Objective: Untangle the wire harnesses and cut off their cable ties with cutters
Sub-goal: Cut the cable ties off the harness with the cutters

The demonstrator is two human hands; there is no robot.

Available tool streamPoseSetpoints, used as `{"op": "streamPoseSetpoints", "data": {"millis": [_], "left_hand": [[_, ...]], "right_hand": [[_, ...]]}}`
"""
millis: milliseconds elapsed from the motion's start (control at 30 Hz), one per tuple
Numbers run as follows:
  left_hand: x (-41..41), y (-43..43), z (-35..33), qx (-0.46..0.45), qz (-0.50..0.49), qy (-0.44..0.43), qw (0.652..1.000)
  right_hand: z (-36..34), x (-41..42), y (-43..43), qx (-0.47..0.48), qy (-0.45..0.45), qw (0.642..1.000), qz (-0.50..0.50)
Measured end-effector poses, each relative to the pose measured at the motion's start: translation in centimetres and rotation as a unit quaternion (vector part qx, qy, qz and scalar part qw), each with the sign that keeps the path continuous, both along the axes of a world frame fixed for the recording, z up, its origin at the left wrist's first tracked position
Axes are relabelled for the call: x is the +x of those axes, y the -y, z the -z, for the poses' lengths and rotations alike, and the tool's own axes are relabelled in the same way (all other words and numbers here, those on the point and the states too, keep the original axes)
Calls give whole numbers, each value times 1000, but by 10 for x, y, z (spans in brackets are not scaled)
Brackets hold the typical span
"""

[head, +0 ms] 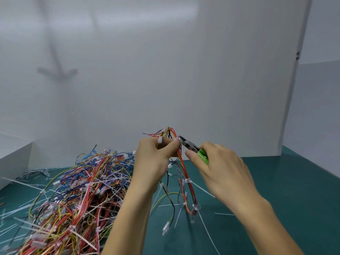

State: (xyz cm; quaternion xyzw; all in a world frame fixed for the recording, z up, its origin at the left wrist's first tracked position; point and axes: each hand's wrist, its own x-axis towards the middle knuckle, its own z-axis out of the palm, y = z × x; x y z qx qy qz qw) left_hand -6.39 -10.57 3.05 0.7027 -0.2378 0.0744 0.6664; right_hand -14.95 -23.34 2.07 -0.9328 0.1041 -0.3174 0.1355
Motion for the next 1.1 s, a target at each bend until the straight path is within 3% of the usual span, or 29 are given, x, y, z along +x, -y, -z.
{"op": "streamPoseSetpoints", "data": {"millis": [300, 1100], "left_hand": [[-6, 1, -4, 14, -4, 7, 1000], [-8, -2, -7, 73, -25, 58, 995]], "right_hand": [[-2, -1, 0, 14, 12, 1000, 22], [1, 6, 8, 283, -51, 952, -107]]}}
